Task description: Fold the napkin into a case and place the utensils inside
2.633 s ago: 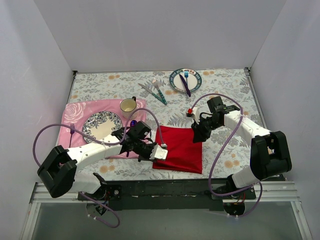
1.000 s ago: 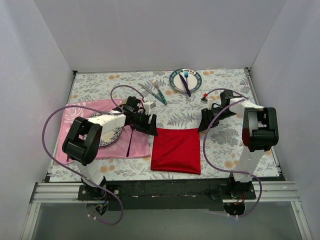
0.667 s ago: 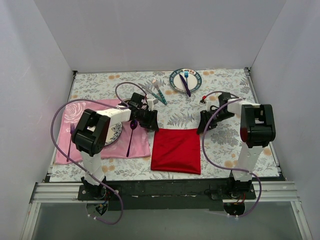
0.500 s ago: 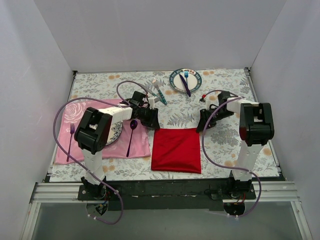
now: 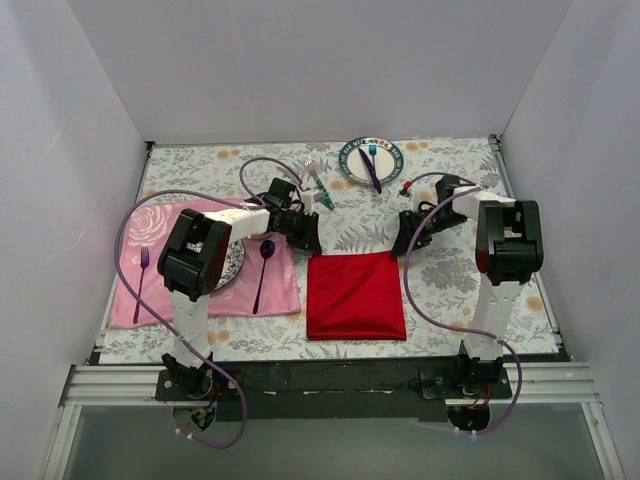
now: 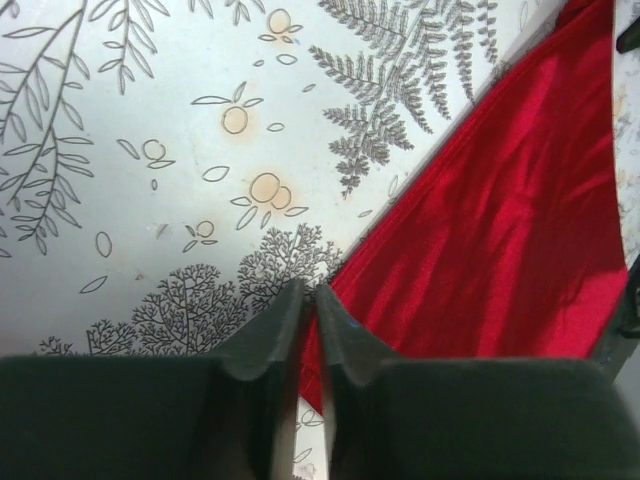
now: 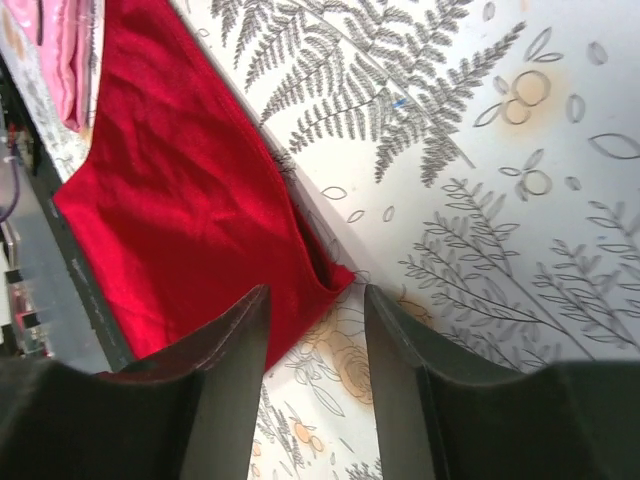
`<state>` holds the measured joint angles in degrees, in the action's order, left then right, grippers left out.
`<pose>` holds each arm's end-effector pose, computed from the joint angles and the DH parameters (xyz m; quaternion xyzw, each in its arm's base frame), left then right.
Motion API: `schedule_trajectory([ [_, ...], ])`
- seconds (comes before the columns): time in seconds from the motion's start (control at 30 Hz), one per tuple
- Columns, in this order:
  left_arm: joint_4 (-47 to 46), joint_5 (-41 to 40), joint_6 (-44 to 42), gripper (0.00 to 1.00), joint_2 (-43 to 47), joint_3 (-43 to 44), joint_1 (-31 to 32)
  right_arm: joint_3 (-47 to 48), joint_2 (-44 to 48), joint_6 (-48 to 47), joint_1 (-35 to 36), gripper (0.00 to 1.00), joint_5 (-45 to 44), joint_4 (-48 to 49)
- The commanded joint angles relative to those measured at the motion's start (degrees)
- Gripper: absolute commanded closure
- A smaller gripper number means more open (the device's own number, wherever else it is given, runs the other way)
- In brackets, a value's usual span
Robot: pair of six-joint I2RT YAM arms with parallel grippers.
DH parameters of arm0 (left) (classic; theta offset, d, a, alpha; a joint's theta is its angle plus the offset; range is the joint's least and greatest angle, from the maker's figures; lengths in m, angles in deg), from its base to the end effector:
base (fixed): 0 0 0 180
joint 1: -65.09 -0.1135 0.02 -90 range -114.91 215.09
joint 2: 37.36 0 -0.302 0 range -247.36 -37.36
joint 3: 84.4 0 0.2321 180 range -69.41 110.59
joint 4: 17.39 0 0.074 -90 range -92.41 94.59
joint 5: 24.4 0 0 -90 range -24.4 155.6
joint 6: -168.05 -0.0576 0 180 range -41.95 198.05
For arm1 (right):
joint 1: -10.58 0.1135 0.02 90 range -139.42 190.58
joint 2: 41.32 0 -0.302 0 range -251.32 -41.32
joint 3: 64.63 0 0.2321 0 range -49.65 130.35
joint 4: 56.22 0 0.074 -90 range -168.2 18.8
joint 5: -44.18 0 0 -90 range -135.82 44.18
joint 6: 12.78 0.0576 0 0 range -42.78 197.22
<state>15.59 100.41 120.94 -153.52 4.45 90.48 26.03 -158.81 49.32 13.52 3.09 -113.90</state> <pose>0.3649 -0.2096 0.1727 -0.0645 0.9233 -0.3766 0.0402 0.3745 0.0627 0.1653 -0.2609 0.8712 0.3943 0.1319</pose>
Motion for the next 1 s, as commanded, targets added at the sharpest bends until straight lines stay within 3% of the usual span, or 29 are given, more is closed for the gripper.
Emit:
schedule_trajectory([
  [0.0, 3.4, 0.5, -3.1, 0.81, 1.2, 1.1, -0.5, 4.7, -1.0, -2.2, -0.6, 0.48, -0.7, -2.5],
  [0.1, 4.5, -2.1, -2.9, 0.64, 3.5, -0.2, -0.9, 5.7, -1.9, -2.3, -0.6, 0.50, -0.6, -2.4],
  [0.23, 7.7, -4.1, -3.3, 0.62, 4.1, -0.3, -1.2, 5.4, -2.2, -2.1, -0.3, 0.55, 0.6, -2.0],
  [0.63, 11.9, -2.2, -2.6, 0.72, 1.7, 0.0, -1.4, 4.7, -2.8, -4.3, 1.2, 0.66, 2.6, -3.7],
  [0.8, 13.2, -1.1, -2.6, 0.77, 0.3, 0.8, -1.4, 4.7, -2.8, -5.2, 1.5, 0.78, 2.6, -4.7],
  [0.97, 11.9, 1.3, -2.4, 0.93, -0.1, 1.4, -1.3, 5.3, -2.4, -6.5, 1.4, 0.99, 2.5, -5.4],
])
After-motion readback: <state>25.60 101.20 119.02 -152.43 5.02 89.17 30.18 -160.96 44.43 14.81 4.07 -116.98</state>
